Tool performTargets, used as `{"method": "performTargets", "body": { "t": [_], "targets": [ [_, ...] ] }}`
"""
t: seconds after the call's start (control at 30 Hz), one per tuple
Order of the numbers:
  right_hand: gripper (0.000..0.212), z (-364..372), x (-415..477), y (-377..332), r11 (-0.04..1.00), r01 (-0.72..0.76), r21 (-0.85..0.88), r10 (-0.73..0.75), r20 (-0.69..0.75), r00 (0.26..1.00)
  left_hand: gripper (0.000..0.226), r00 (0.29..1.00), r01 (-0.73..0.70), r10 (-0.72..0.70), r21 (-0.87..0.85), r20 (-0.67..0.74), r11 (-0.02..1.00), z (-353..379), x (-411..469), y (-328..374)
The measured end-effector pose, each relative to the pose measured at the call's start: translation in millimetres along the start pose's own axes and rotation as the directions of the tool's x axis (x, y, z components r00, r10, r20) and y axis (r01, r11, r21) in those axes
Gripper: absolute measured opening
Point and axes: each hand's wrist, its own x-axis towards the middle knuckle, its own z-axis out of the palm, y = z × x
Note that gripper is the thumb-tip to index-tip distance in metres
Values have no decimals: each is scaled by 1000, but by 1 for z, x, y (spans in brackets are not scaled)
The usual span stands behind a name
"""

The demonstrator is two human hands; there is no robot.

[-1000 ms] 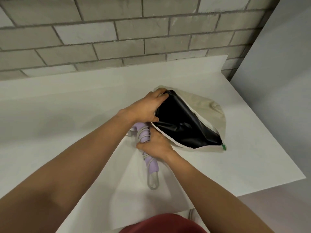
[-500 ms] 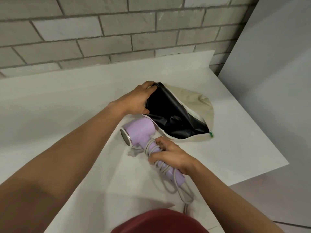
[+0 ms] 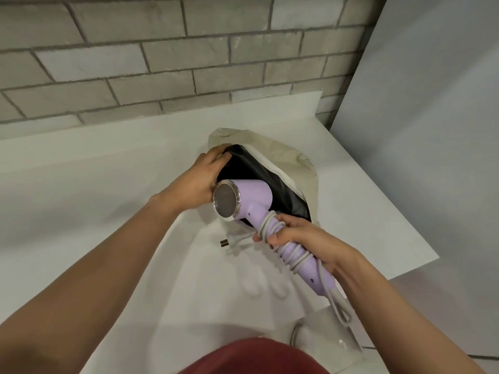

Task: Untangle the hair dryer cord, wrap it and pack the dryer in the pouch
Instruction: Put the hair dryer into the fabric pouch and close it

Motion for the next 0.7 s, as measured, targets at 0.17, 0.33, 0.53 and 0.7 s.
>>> {"method": "performTargets", "body": {
  "t": [0.17, 0.33, 0.53, 0.7],
  "targets": [
    [38, -2, 6, -6, 991, -110, 76, 115, -69, 991, 94, 1000, -20, 20, 28, 2, 999, -2, -12, 10],
    [27, -11, 11, -5, 975, -122, 184, 143, -109, 984, 94, 999, -40, 40, 5, -8, 999, -4, -25, 31],
    [27, -19, 8, -7, 919, -46, 392, 143, -222, 965, 104, 998, 24, -28, -76, -62, 997, 1, -52, 60],
    [13, -18, 16, 3, 819, 97, 566, 147, -369, 918, 108, 997, 72, -77, -143, -26, 987, 23, -71, 79]
  ]
}}
